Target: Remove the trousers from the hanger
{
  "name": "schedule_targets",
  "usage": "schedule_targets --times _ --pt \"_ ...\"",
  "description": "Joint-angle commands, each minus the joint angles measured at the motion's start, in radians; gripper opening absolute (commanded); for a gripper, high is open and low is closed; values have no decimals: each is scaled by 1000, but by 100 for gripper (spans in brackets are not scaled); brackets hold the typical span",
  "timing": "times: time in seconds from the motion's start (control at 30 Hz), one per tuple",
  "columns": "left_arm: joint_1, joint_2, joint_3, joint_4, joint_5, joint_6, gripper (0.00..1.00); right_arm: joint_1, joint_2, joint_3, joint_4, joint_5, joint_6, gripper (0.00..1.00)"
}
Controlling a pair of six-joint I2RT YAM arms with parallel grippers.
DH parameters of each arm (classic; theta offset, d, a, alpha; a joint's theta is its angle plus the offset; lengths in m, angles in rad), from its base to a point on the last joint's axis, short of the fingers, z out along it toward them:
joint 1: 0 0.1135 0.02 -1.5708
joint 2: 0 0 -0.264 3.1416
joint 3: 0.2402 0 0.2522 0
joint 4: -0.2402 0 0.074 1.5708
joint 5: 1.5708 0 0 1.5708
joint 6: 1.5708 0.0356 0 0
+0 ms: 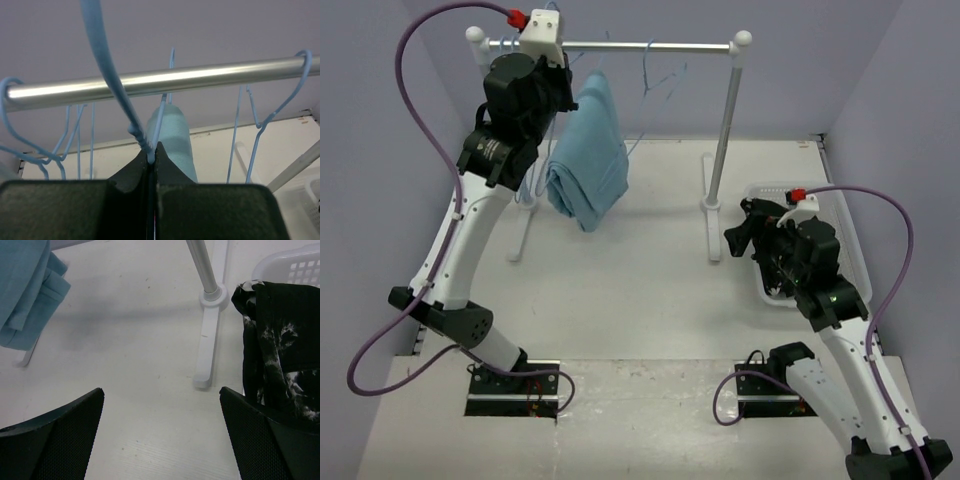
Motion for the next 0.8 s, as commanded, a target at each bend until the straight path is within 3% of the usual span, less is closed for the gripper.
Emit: schedule_targets --times 0.0,0.13,0.4,0.53,0.7,0.77 --pt "2 -98 21 148 34 34 0 -3 2 25 61 -51 13 99" --pt "2 -122 42 125 25 42 0 -2 2 25 70 -91 13 99" --pt "-24 -294 -223 85 -73 -125 0 75 -35 -13 106 -192 -96 99" --pt "-76 -412 -382 67 -176 -245 0 292 -58 -21 110 -111 -179 99" --pt "-236 -449 -436 -51 -361 -351 0 507 -9 -18 153 -11 -237 99" --pt "-251 -460 -458 -69 -368 -383 0 588 37 -11 182 29 -255 99"
